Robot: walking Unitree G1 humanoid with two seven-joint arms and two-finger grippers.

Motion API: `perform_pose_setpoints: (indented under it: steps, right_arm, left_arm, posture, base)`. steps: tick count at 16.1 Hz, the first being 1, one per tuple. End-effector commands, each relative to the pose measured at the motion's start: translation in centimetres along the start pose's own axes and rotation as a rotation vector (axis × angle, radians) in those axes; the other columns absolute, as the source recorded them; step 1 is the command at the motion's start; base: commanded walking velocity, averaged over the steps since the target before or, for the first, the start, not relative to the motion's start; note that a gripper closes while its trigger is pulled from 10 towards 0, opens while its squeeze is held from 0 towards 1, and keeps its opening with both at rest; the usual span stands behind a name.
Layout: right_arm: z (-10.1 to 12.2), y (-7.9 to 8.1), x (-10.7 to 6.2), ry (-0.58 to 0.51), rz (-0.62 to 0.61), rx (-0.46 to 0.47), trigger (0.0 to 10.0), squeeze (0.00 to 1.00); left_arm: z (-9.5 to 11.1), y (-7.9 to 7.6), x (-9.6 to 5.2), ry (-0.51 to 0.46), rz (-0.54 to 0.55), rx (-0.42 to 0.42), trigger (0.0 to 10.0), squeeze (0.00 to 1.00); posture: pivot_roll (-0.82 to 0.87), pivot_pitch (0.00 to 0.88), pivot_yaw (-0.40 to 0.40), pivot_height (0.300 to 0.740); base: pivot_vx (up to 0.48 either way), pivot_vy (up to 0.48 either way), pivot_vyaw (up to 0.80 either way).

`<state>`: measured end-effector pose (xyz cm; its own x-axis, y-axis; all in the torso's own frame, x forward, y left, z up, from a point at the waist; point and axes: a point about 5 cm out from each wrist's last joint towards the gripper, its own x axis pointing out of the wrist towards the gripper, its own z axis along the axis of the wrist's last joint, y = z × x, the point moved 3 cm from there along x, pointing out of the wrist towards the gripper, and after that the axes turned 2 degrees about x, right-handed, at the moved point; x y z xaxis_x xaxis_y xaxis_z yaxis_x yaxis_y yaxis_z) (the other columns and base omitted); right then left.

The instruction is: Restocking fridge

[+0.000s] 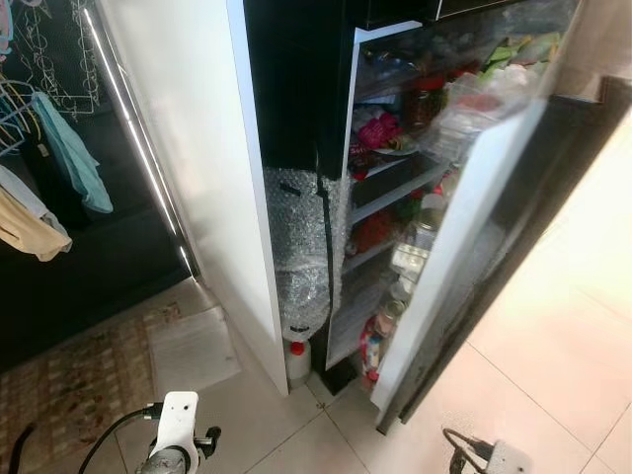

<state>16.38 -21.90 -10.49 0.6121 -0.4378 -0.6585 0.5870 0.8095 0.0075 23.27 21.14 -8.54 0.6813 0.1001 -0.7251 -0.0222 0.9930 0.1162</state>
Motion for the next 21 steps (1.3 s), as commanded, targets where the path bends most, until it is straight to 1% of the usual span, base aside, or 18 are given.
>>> perform_pose_setpoints:
  steps: [1, 2, 4, 5, 6, 7, 8, 9, 10, 12, 16, 17, 19, 20, 21]
  right_arm:
    - [0.2, 0.0, -0.1, -0.022, -0.001, 0.011, 10.0, 0.0]
    - [0.6, 0.2, -0.1, -0.054, 0.025, -0.011, 10.0, 0.0]
    - [1.0, 0.7, -0.1, -0.081, 0.078, 0.008, 10.0, 0.0]
    - [1.4, 1.1, -0.1, -0.105, 0.122, -0.007, 10.0, 0.0]
    - [10.0, 2.9, 2.0, -0.343, 0.183, -0.016, 10.0, 0.0]
    - [14.2, 3.9, 2.3, -0.451, 0.21, -0.012, 10.0, 0.0]
    - [18.7, 5.5, 2.0, -0.567, 0.25, -0.003, 10.0, 0.0]
    - [19.8, 6.0, 1.8, -0.606, 0.263, -0.023, 10.0, 0.0]
    - [20.1, 6.1, 1.7, -0.615, 0.265, -0.029, 10.0, 0.0]
    - [20.4, 5.7, 1.7, -0.629, 0.258, -0.007, 10.0, 0.0]
    - [19.8, 3.8, 1.6, -0.626, 0.232, -0.021, 10.0, 0.0]
    - [19.7, 3.7, 1.6, -0.615, 0.261, -0.017, 10.0, 0.0]
    - [19.6, 4.7, 1.6, -0.58, 0.378, 0.008, 10.0, 0.0]
    - [19.7, 5.8, 1.4, -0.561, 0.47, 0.008, 10.0, 0.0]
    - [19.8, 6.3, 1.3, -0.557, 0.505, 0.002, 10.0, 0.0]
  left_arm:
    - [-0.2, 0.4, -0.1, 0.003, 0.002, 0.025, 10.0, 0.0]
    - [-0.1, 0.4, -0.1, 0.0, 0.003, 0.025, 10.0, 0.0]
    - [0.1, 0.5, 0.0, -0.008, 0.006, 0.022, 10.0, 0.0]
    - [0.2, 0.5, 0.0, -0.011, 0.009, 0.022, 10.0, 0.0]
    - [0.2, 0.5, 0.0, -0.013, 0.01, 0.024, 10.0, 0.0]
    - [0.3, 0.6, 0.0, -0.014, 0.01, 0.024, 10.0, 0.0]
    - [0.3, 0.6, 0.0, -0.016, 0.011, 0.023, 10.0, 0.0]
    - [0.4, 0.6, 0.0, -0.018, 0.011, 0.023, 10.0, 0.0]
    - [0.4, 0.6, 0.0, -0.019, 0.011, 0.023, 10.0, 0.0]
    - [0.5, 0.5, 0.0, -0.022, 0.002, 0.03, 10.0, 0.0]
    - [0.5, 0.4, 0.0, -0.026, -0.003, 0.036, 10.0, 0.0]
    - [0.5, 0.4, 0.0, -0.025, -0.003, 0.037, 10.0, 0.0]
    - [0.5, 0.4, 0.0, -0.025, -0.004, 0.039, 10.0, 0.0]
    - [0.5, 0.4, 0.0, -0.025, -0.004, 0.039, 10.0, 0.0]
    - [0.5, 0.4, 0.0, -0.026, -0.004, 0.039, 10.0, 0.0]
  posture:
    - [-0.12, 0.025, 0.01, 0.74]
    - [-0.11, 0.021, 0.009, 0.74]
    - [-0.11, 0.02, 0.01, 0.74]
    - [-0.11, 0.017, 0.011, 0.74]
    - [-0.11, 0.016, 0.011, 0.74]
    - [-0.11, 0.014, 0.011, 0.74]
    - [-0.11, 0.013, 0.01, 0.74]
    - [-0.11, 0.01, 0.01, 0.74]
    - [-0.11, 0.01, 0.01, 0.74]
    - [-0.11, 0.007, 0.011, 0.74]
    - [-0.11, 0.002, 0.015, 0.74]
    - [-0.11, 0.0, 0.016, 0.74]
    - [-0.12, 0.0, 0.017, 0.74]
    - [-0.12, 0.002, 0.018, 0.74]
    - [-0.12, 0.002, 0.018, 0.74]
  base:
    - [0.0, 0.0, 0.0]
    - [0.0, 0.0, 0.0]
    - [0.0, 0.0, 0.0]
    - [0.0, 0.0, 0.0]
    - [0.0, 0.0, 0.0]
    - [0.0, 0.0, 0.0]
    - [0.0, 0.0, 0.0]
    - [0.0, 0.0, 0.0]
    - [0.0, 0.0, 0.0]
    - [0.0, 0.0, 0.0]
    - [0.0, 0.0, 0.0]
    - [0.0, 0.0, 0.0]
    - [0.0, 0.0, 0.0]
    - [0.0, 0.0, 0.0]
    - [0.0, 0.0, 0.0]
